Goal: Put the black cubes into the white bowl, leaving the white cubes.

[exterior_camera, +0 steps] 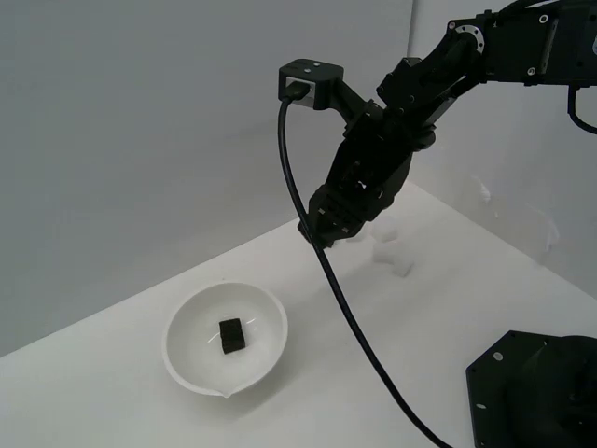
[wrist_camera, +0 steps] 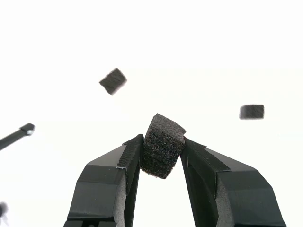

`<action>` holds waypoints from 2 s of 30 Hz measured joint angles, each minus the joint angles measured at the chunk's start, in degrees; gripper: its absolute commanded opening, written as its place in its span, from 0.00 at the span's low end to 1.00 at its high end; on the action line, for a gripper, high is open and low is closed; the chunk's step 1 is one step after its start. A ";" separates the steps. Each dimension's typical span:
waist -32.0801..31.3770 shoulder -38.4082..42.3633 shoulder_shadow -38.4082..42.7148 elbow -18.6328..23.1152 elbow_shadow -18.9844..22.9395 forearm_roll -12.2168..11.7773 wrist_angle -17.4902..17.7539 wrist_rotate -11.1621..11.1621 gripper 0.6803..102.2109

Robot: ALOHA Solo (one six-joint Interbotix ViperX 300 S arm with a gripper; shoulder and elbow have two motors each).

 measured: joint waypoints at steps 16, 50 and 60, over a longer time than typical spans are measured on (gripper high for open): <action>-14.24 -8.79 -8.96 -5.63 -5.36 -2.29 -5.45 -4.57 0.32; 2.29 -10.72 -10.81 -6.59 -6.24 1.49 -6.68 1.85 0.98; 10.81 -13.71 -13.71 -3.08 -2.90 1.58 -12.30 5.98 0.98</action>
